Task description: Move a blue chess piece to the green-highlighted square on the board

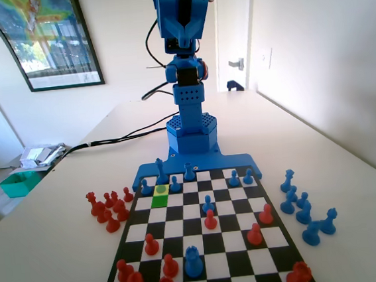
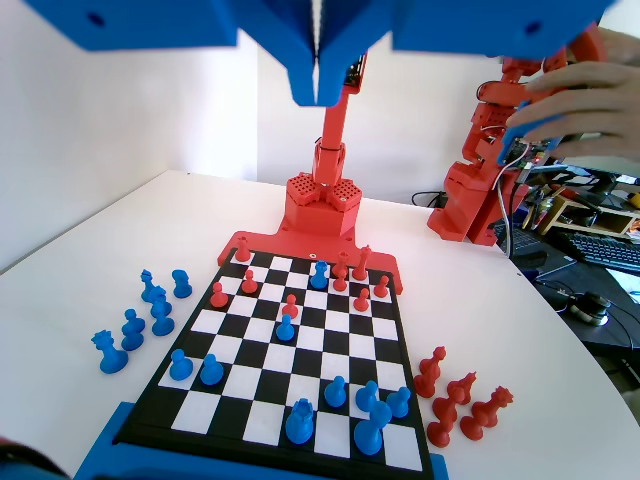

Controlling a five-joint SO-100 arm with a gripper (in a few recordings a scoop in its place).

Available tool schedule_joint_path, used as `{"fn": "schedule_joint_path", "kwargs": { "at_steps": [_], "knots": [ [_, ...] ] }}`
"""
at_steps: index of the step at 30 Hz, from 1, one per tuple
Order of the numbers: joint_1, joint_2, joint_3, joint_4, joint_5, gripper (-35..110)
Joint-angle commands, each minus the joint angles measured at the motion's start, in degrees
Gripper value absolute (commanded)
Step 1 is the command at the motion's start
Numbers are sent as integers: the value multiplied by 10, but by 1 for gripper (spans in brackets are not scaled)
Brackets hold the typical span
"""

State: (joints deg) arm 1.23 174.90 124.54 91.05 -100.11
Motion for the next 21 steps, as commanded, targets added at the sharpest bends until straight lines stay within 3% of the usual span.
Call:
{"fn": "schedule_joint_path", "kwargs": {
  "at_steps": [1, 11, 21],
  "knots": [
    [1, 2, 3, -9, -5, 1],
    [-3, 2, 3, -9, -6, 6],
    [-4, 1, -2, -10, -46, 1]
  ]
}}
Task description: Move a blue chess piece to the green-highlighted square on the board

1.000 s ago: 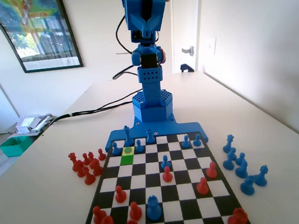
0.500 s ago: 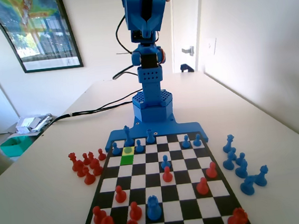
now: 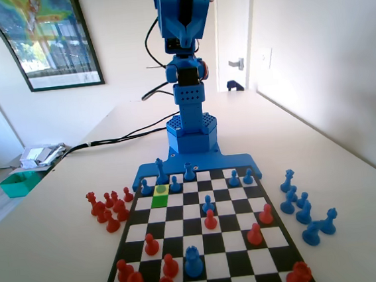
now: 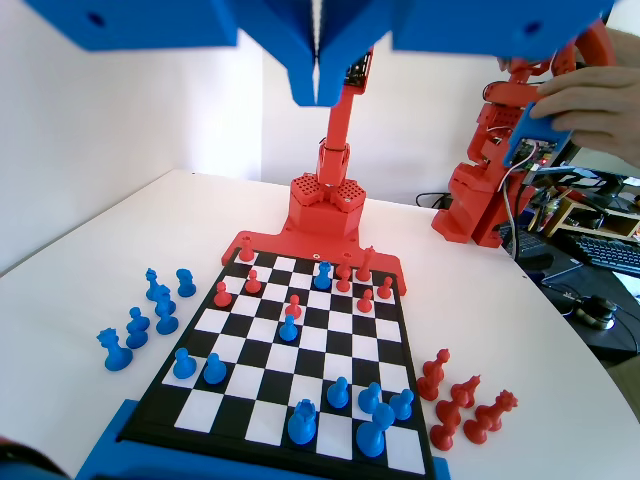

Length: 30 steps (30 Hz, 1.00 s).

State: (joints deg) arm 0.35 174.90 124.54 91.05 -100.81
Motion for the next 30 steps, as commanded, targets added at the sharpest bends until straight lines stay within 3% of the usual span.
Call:
{"fn": "schedule_joint_path", "kwargs": {
  "at_steps": [1, 16, 30],
  "knots": [
    [4, 1, -4, -10, -54, 1],
    [-47, -88, -65, 42, -275, 1],
    [54, -260, -105, 42, -417, 1]
  ]
}}
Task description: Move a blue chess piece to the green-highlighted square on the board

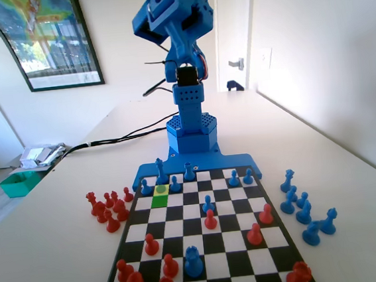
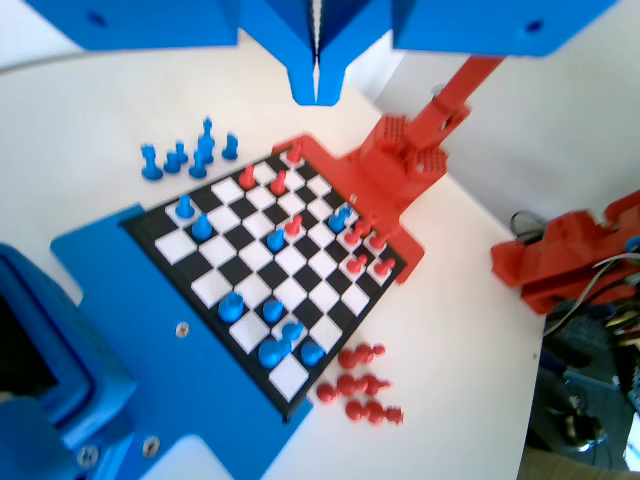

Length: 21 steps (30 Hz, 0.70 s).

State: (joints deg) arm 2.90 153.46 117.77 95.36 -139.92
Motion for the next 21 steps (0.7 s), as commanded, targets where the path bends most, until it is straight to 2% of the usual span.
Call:
{"fn": "schedule_joint_path", "kwargs": {
  "at_steps": [1, 12, 21],
  "knots": [
    [37, -61, -38, -4, -32, 1],
    [154, -203, -20, -11, -83, 1],
    [211, -317, -8, -70, -65, 1]
  ]
}}
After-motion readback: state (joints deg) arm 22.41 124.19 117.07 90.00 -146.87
